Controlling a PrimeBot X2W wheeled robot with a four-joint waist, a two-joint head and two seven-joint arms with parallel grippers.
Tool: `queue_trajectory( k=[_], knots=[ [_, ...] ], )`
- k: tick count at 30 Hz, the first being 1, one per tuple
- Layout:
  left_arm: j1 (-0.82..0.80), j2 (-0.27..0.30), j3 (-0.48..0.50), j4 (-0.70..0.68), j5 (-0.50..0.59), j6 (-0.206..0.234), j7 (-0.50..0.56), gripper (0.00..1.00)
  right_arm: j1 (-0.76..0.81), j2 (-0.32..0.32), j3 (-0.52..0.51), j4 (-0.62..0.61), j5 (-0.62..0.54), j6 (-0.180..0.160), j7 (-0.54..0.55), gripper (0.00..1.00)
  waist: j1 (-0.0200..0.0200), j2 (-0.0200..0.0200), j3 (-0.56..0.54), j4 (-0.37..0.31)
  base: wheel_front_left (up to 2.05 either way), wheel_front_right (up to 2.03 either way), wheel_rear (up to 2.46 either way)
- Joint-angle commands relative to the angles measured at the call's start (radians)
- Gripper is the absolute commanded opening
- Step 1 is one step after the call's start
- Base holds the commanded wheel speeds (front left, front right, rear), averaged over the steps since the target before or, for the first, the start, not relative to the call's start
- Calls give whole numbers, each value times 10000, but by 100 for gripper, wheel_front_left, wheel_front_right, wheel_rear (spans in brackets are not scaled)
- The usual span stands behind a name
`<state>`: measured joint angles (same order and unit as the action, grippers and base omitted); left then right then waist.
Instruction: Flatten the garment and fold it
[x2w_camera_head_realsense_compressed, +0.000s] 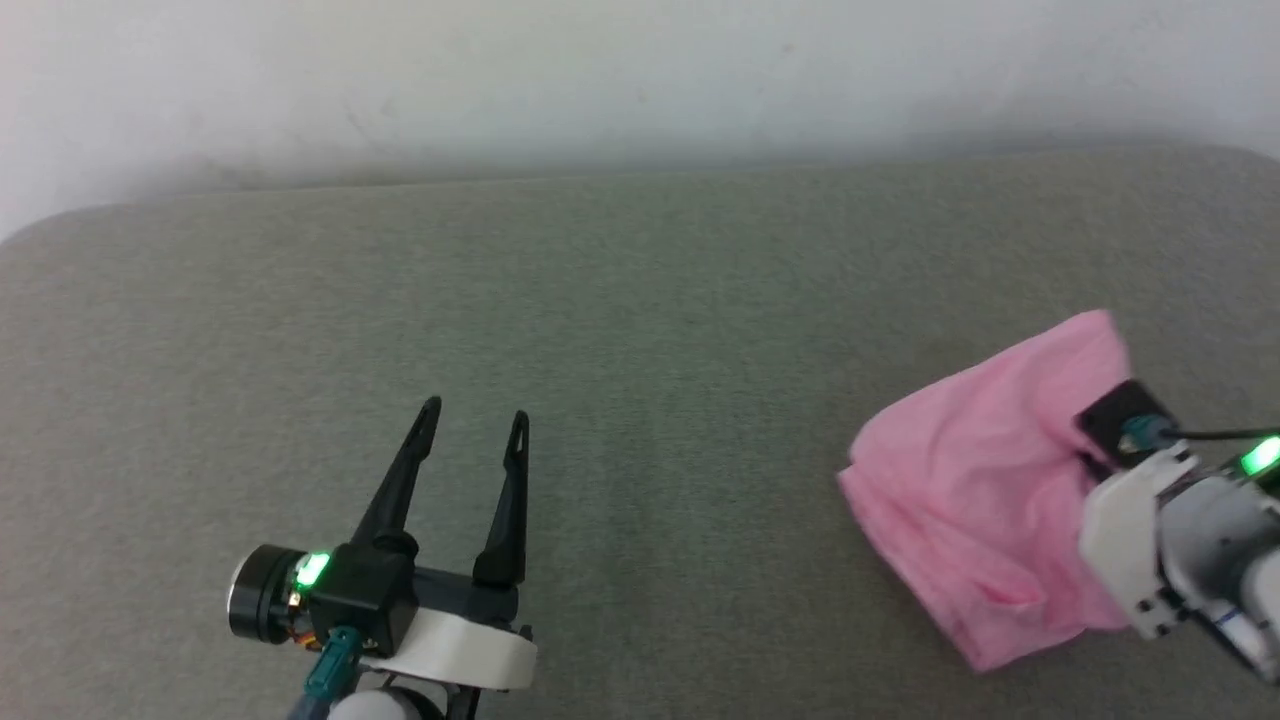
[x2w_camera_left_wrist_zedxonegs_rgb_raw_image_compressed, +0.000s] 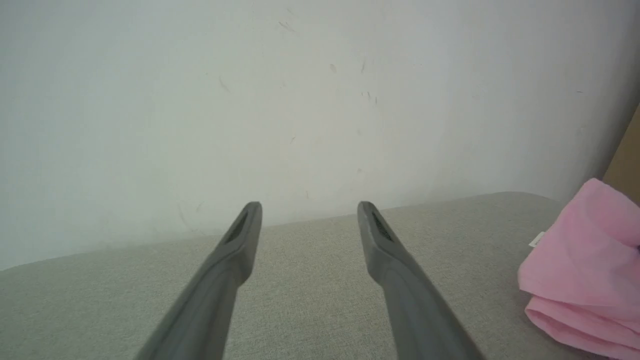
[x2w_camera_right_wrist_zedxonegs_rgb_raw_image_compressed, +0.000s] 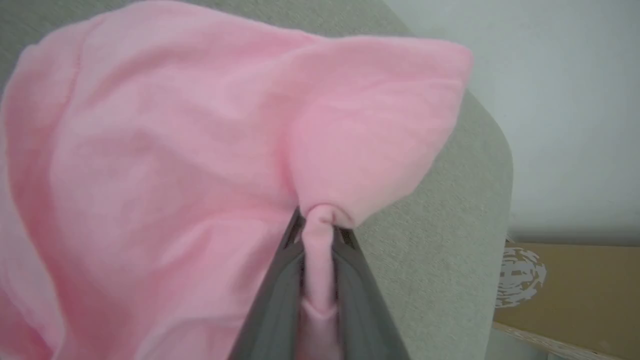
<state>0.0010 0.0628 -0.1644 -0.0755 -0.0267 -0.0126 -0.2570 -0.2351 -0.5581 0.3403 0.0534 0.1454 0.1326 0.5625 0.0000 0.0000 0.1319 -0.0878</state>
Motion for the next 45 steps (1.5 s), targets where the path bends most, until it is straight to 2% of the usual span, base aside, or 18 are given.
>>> queue_trajectory(
  k=[1, 5, 10, 15, 22, 26, 30, 31, 32, 41, 45],
  knots=[
    [-239, -16, -16, -33, 113, -59, -47, 100, -269, -468, -51, 93, 124, -19, -52, 0, 0, 0, 641, -989, 0, 0, 0],
    [-691, 131, -65, -80, 236, -160, -47, 100, -689, -1439, -520, 954, 388, -19, -539, 0, 0, 0, 1409, -1393, 0, 0, 0],
    [-1271, 322, -136, -146, 354, -247, -47, 100, -1135, -2069, -1314, 2798, 461, -19, -1972, 0, 0, 0, 2362, -1453, 0, 0, 0],
    [-1569, 612, -112, -260, 440, -266, -47, 100, -1570, -2005, -2434, 4523, 268, -19, -3208, 0, 0, 0, 3171, -1247, 0, 0, 0],
    [-1939, 743, -192, -411, 462, -185, -47, 100, -2267, -2223, -3305, 6248, -588, -19, -4583, 0, 0, 0, 3862, -846, 0, 0, 0],
    [-2069, 741, -265, -433, 428, -124, -47, 100, -2583, -2267, -3809, 7141, -1081, -19, -4858, 0, 0, 0, 3973, -713, 0, 0, 0],
    [-2106, 697, -326, -358, 357, -41, -47, 100, -2757, -2151, -4318, 8006, -1288, -19, -4676, 0, 0, 0, 3840, -651, 0, 0, 0],
    [-2092, 684, -334, -333, 332, -18, -47, 100, -2803, -2123, -4395, 8091, -1389, -19, -4726, 69, 0, 0, 3761, -651, 0, 0, 0],
    [-2071, 671, -339, -314, 305, 3, -47, 100, -2872, -2084, -4516, 8164, -1462, -19, -4779, 100, 0, 0, 3662, -657, 0, 0, 0],
    [-1621, 583, -198, -114, 12, 134, -47, 100, -3554, -1916, -4645, 7888, -2062, -19, -4931, 100, 0, 0, 2195, -906, 0, 0, 0],
    [-1264, 473, -116, -70, -107, 218, -47, 100, -3991, -1584, -4540, 7005, -1879, -19, -5302, 100, 0, 0, 1399, -979, 0, 0, 0]
  ],
)
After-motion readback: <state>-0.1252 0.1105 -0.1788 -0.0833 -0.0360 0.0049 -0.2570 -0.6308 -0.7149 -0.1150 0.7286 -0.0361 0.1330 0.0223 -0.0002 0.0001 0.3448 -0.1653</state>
